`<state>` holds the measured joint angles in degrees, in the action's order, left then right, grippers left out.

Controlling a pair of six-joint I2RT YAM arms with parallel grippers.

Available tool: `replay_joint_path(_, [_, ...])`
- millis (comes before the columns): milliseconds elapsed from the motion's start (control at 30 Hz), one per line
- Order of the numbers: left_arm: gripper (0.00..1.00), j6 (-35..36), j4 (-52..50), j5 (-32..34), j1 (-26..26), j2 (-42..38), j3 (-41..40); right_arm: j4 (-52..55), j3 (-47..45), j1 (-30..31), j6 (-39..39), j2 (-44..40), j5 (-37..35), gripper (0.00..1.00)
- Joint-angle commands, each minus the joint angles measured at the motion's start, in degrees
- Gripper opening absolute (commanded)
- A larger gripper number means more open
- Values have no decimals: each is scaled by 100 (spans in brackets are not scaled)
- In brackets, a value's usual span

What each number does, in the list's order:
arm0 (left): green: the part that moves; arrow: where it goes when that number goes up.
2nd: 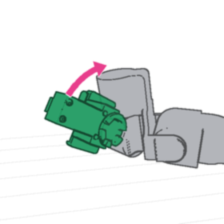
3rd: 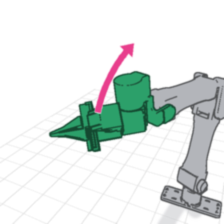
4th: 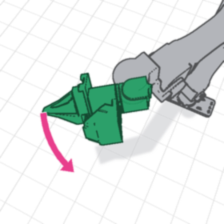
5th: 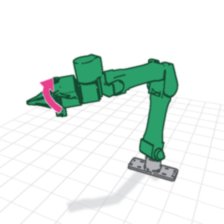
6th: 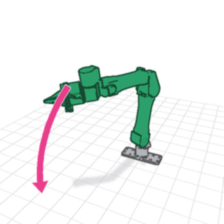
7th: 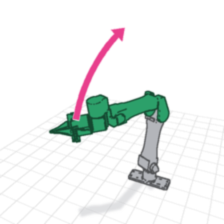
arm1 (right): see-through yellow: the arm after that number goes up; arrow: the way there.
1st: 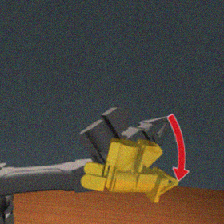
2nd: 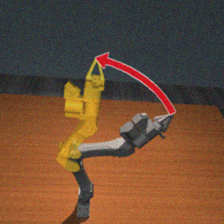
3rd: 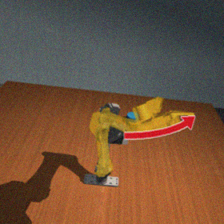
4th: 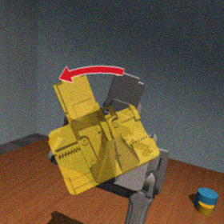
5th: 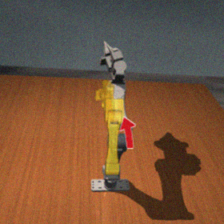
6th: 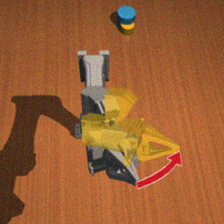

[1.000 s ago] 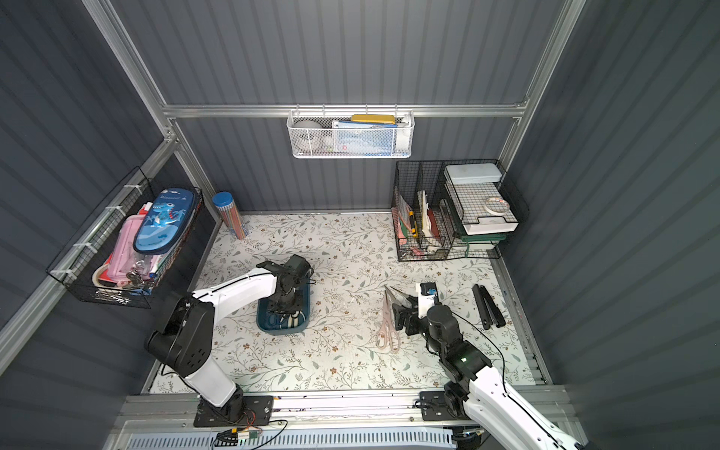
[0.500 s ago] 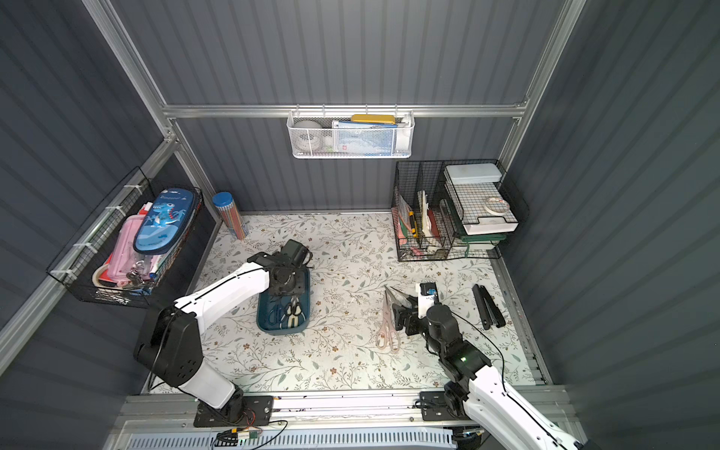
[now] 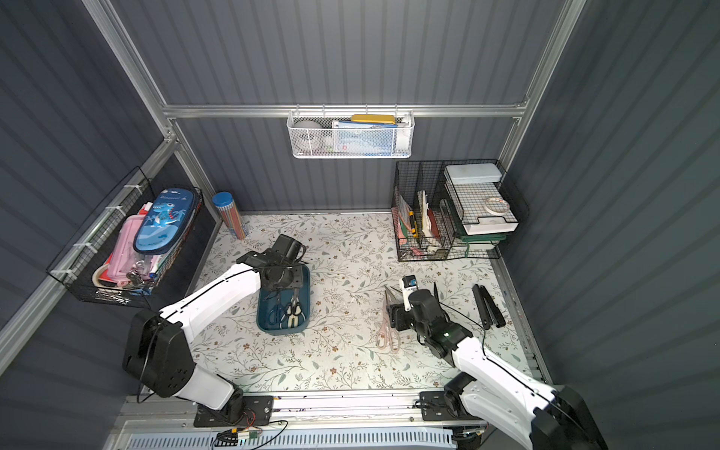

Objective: Put the scissors into the storage box
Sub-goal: Place the scissors in the storage box, then pick up the scissors from the center of the board, then move the storage box to the center of the board.

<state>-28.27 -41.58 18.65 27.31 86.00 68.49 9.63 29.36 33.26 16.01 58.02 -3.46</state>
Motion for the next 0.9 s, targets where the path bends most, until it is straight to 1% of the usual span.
replay_joint_path(0, [55, 181, -243, 137, -692, -534, -74, 1923, 1220, 346, 693, 596, -280, 69])
replay_joint_path(100, [56, 323, -514, -307, -1471, -415, -399, 2940, 1758, 571, 1261, 1187, -220, 66])
replay_joint_path(167, [56, 382, -506, -406, -1711, -394, -691, 3265, 1788, 594, 1479, 1465, -11, 66])
replay_joint_path(300, [57, 428, -337, -481, -1789, -513, -1115, 3455, 1678, 671, 1926, 1560, 652, 64])
replay_joint_path(367, [57, 557, -217, -568, -1799, -507, -1196, 3511, 1562, 740, 2087, 1551, 741, 61])
replay_joint_path(433, [55, 675, -109, -591, -1797, -451, -1260, 3509, 1411, 761, 2136, 1509, 725, 59])
replay_joint_path(500, [53, 802, 36, -644, -1799, -382, -1350, 3447, 1271, 761, 2144, 1524, 589, 55])
replay_joint_path(633, [40, 947, 148, -668, -1799, -274, -1450, 3599, 1243, 753, 2275, 1696, 123, 54])
replay_joint_path(700, [39, 980, 173, -596, -1799, -261, -1473, 3512, 1231, 754, 2262, 1818, 124, 47])
replay_joint_path(867, [36, 1138, 455, -766, -1799, -154, -1558, 3344, 1274, 747, 2206, 2169, -52, 42])
